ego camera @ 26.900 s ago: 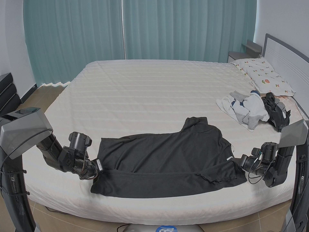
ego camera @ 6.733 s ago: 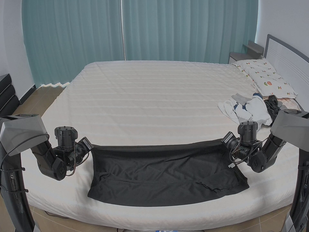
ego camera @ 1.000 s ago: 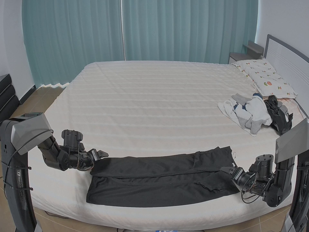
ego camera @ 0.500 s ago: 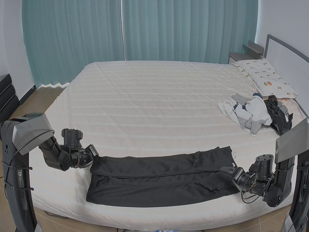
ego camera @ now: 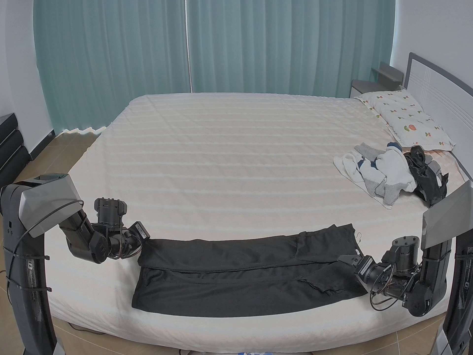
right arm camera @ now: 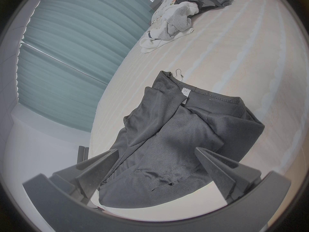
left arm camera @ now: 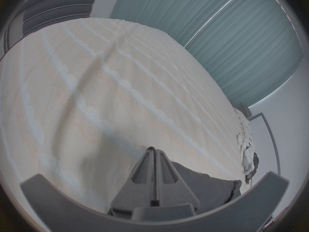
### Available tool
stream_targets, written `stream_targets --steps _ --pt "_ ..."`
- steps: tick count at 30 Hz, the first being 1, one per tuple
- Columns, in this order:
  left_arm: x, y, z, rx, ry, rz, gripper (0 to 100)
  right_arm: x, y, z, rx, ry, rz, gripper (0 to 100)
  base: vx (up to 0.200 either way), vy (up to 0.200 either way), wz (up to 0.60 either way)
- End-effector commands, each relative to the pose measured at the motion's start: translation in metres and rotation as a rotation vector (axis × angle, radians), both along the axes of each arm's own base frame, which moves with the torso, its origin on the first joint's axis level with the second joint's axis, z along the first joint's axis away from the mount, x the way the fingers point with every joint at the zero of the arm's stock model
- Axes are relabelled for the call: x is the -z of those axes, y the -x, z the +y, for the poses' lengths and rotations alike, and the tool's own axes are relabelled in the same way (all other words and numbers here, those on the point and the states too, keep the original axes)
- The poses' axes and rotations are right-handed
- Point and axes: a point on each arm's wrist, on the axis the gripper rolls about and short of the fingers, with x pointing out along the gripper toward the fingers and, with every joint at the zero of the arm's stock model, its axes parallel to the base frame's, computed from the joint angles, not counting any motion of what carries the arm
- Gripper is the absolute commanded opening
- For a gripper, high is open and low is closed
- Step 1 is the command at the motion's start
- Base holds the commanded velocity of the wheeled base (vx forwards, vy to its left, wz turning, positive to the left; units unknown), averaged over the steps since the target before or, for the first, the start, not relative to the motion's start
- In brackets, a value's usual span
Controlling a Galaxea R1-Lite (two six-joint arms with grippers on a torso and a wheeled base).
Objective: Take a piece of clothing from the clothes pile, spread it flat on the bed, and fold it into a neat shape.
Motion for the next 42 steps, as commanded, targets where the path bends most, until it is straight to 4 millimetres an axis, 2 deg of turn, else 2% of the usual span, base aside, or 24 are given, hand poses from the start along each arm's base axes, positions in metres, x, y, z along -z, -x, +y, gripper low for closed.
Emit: stream_targets --steps 1,10,18,21,27,30,34,42 --pt "0.0 0.0 0.001 -0.004 0.0 0.0 100 -0.002 -0.001 0.0 0.004 -0.003 -0.017 100 0.0 0.0 0.0" --pt "-0.003 -0.001 0.003 -0.041 0.055 -0.01 100 -0.011 -0.011 -0.002 0.013 0.006 -0.083 100 0.0 0.0 0.0" --pt "-0.01 -0.001 0.007 -0.079 0.15 -0.05 100 -0.017 -0.039 -0.004 -0.084 0.196 -0.206 100 0.0 0.0 0.0" --pt "-0.011 0.0 0.007 -0.071 0.153 -0.05 100 -0.017 -0.059 -0.001 -0.118 0.265 -0.206 100 0.0 0.0 0.0" --pt "-0.01 0.0 0.007 -0.07 0.151 -0.047 100 -0.021 -0.098 0.002 -0.126 0.294 -0.18 100 0.0 0.0 0.0" --pt "-0.01 0.0 0.006 -0.068 0.151 -0.049 100 -0.023 -0.112 0.006 -0.149 0.323 -0.186 100 0.0 0.0 0.0" --pt "-0.01 0.0 0.007 -0.069 0.15 -0.049 100 -0.009 -0.127 0.011 -0.193 0.367 -0.144 100 0.0 0.0 0.0" --pt "-0.01 0.0 0.007 -0.068 0.148 -0.048 100 0.015 -0.13 0.007 -0.214 0.4 -0.093 100 0.0 0.0 0.0"
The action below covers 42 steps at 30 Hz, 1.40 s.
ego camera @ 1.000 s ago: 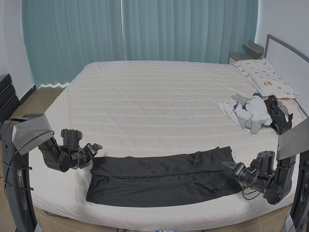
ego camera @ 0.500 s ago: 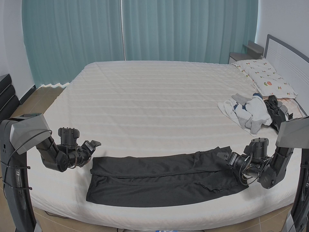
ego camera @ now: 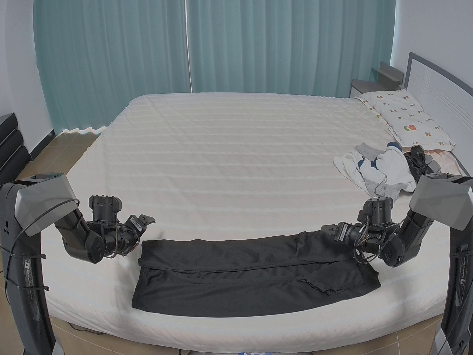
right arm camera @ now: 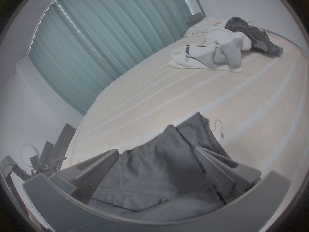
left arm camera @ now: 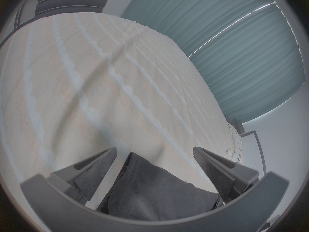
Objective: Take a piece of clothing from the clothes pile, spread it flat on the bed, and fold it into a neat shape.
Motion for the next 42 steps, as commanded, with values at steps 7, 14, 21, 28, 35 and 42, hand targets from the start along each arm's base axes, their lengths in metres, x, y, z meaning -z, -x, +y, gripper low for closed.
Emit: stream_targets --steps 7,14,21,28,35,42 --pt "0.002 0.001 -0.001 0.01 -0.011 0.004 100 0.018 0.005 -0.002 0.004 0.009 0.05 100 0.0 0.0 0.0" --pt "0.002 0.001 -0.001 0.011 -0.013 0.002 100 0.021 0.015 -0.011 0.042 0.022 0.084 0 0.0 0.0 0.0" --pt "0.002 0.001 -0.001 0.011 -0.013 0.004 100 0.022 0.024 -0.021 0.069 0.02 0.112 0 0.0 0.0 0.0" --pt "0.002 0.001 -0.001 0.013 -0.013 0.004 100 0.023 0.023 -0.02 0.067 0.021 0.112 0 0.0 0.0 0.0" --pt "0.002 0.001 -0.001 0.011 -0.013 0.002 100 0.019 0.022 -0.019 0.067 0.019 0.099 100 0.0 0.0 0.0" --pt "0.002 0.001 -0.001 0.013 -0.013 0.004 100 -0.015 0.016 -0.016 0.062 0.015 -0.027 100 0.0 0.0 0.0"
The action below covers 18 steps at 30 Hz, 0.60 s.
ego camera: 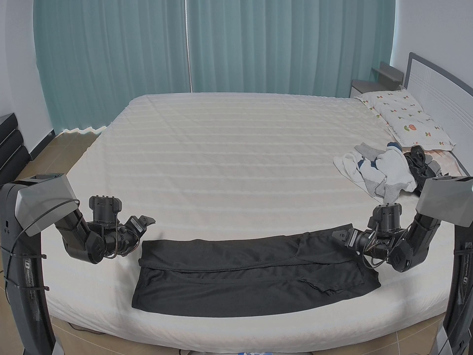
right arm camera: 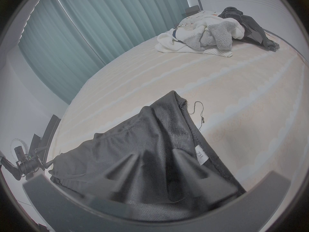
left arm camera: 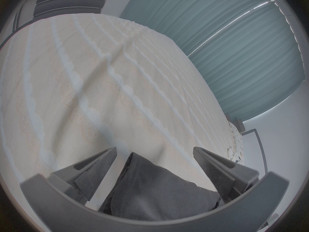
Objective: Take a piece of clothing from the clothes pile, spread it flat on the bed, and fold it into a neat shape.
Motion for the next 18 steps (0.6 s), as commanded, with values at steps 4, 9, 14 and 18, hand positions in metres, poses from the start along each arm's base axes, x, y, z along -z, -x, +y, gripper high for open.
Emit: stream_targets --steps 4,9,14,18 --pt "0.001 0.0 0.0 0.0 0.0 0.003 100 -0.034 -0.01 0.031 -0.078 -0.011 -0.12 100 0.0 0.0 0.0" --pt "-0.002 0.0 0.001 -0.005 0.008 -0.003 100 -0.039 -0.021 0.063 -0.135 0.041 -0.095 100 0.0 0.0 0.0" --pt "-0.002 0.0 0.001 -0.004 0.009 -0.002 100 -0.018 -0.03 0.091 -0.205 0.114 -0.057 100 0.0 0.0 0.0" --pt "-0.002 0.0 0.001 -0.004 0.009 -0.002 100 0.003 -0.04 0.099 -0.256 0.24 -0.064 100 0.0 0.0 0.0"
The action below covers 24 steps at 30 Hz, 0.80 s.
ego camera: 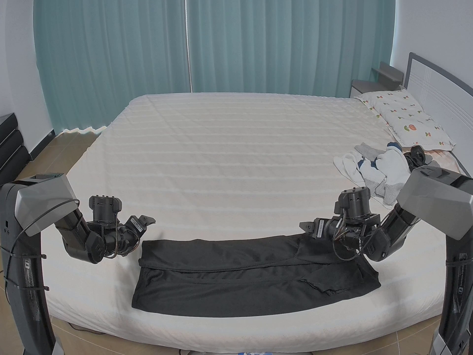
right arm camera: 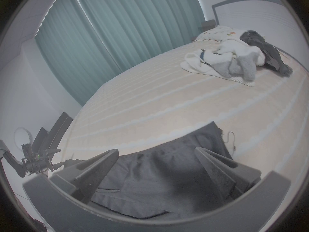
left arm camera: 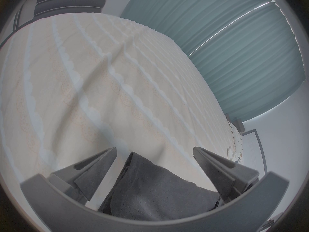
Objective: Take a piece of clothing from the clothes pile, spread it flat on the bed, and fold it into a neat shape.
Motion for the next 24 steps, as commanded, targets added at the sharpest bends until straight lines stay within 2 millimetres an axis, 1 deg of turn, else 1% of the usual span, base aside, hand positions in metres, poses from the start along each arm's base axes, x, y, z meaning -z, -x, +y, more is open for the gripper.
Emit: stream_targets --steps 1,3,6,13,14,20,24 --pt "-0.001 0.0 0.0 0.0 0.002 -0.002 100 0.032 -0.014 0.021 -0.069 0.127 0.003 100 0.0 0.0 0.0" --pt "-0.001 0.0 0.0 0.0 0.002 -0.002 100 0.037 -0.021 0.023 -0.084 0.175 -0.013 100 0.0 0.0 0.0" --pt "-0.001 0.0 0.0 0.001 0.001 -0.003 100 0.044 -0.024 0.027 -0.097 0.187 -0.001 100 0.0 0.0 0.0" --pt "-0.001 0.0 0.0 0.001 0.001 -0.003 100 0.044 -0.027 0.031 -0.103 0.186 -0.01 100 0.0 0.0 0.0" --pt "-0.001 0.0 0.0 0.001 0.001 -0.003 100 0.044 -0.027 0.031 -0.103 0.186 -0.008 0 0.0 0.0 0.0" --pt "-0.001 0.0 0.0 0.002 -0.001 -0.001 100 0.043 -0.028 0.032 -0.102 0.181 -0.016 0 0.0 0.0 0.0" --pt "-0.001 0.0 0.0 0.002 -0.001 -0.001 100 0.04 -0.026 0.038 -0.112 0.175 -0.032 0 0.0 0.0 0.0"
